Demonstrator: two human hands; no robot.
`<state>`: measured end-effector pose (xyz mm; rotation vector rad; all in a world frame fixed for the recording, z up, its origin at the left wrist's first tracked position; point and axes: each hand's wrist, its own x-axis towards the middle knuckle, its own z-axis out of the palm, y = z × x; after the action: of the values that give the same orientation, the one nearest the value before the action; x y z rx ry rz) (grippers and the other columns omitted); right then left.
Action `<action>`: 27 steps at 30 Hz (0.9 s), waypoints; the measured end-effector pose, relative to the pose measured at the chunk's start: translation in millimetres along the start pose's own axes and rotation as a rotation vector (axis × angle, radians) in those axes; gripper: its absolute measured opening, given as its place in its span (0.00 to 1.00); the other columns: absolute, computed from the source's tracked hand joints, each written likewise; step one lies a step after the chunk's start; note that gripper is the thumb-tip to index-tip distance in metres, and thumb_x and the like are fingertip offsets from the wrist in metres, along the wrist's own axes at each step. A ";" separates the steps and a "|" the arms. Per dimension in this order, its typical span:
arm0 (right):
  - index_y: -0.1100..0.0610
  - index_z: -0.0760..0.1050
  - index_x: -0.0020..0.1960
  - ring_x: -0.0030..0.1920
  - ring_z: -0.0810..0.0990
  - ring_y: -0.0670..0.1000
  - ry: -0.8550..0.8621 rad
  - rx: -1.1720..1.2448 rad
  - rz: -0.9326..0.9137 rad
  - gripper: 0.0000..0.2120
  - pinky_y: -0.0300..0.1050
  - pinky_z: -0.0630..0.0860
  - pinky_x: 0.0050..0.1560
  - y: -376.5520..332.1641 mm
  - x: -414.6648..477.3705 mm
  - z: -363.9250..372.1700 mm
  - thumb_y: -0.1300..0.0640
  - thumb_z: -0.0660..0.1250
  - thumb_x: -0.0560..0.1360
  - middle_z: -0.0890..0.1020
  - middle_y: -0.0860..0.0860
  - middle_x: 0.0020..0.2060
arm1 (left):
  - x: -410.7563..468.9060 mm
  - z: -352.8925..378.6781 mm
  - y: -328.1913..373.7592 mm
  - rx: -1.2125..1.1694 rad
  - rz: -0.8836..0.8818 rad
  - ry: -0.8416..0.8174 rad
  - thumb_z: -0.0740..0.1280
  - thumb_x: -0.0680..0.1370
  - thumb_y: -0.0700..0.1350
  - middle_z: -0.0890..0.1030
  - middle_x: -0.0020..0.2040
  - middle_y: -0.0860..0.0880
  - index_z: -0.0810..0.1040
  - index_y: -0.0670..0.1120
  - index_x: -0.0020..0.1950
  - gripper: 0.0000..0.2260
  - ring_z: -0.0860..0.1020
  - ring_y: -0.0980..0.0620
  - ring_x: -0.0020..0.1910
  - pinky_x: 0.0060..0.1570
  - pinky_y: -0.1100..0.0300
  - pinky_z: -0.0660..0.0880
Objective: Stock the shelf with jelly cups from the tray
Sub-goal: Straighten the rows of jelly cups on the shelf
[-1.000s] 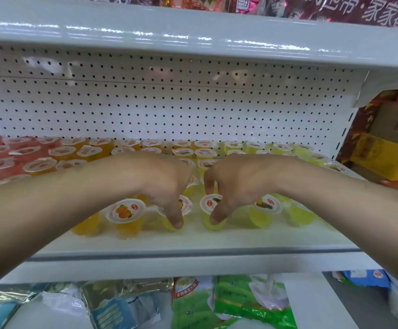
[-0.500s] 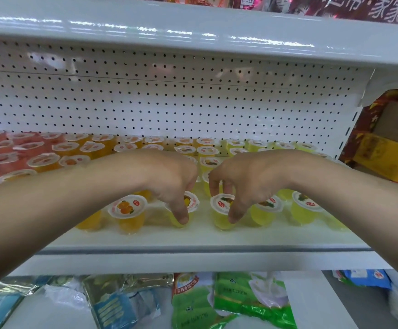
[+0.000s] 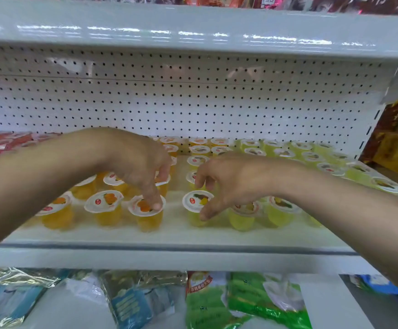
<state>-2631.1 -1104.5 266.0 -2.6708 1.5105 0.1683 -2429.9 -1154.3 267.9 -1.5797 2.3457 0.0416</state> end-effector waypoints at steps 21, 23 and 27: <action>0.46 0.75 0.62 0.46 0.74 0.47 -0.026 -0.057 -0.006 0.31 0.43 0.70 0.38 -15.9 15.5 6.3 0.34 0.75 0.64 0.78 0.43 0.49 | -31.7 1.5 23.4 -0.017 -0.056 -0.115 0.77 0.68 0.59 0.78 0.53 0.54 0.74 0.54 0.60 0.25 0.73 0.60 0.38 0.18 0.71 0.63; 0.46 0.75 0.61 0.45 0.74 0.47 -0.027 -0.049 -0.001 0.31 0.43 0.71 0.39 -15.3 16.0 6.4 0.34 0.75 0.63 0.77 0.42 0.48 | -31.8 2.3 22.2 -0.028 -0.049 -0.110 0.77 0.67 0.60 0.78 0.53 0.54 0.74 0.54 0.61 0.26 0.73 0.60 0.39 0.18 0.71 0.63; 0.46 0.75 0.61 0.46 0.75 0.46 -0.045 -0.043 0.001 0.32 0.44 0.73 0.42 -14.4 15.8 6.7 0.33 0.75 0.63 0.77 0.42 0.49 | -32.6 2.6 21.9 -0.076 -0.053 -0.118 0.77 0.67 0.59 0.77 0.54 0.55 0.73 0.54 0.63 0.27 0.73 0.60 0.42 0.17 0.74 0.63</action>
<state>-2611.1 -1109.8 257.3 -2.6802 1.5126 0.2617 -2438.0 -1115.9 271.1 -1.6274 2.2357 0.2087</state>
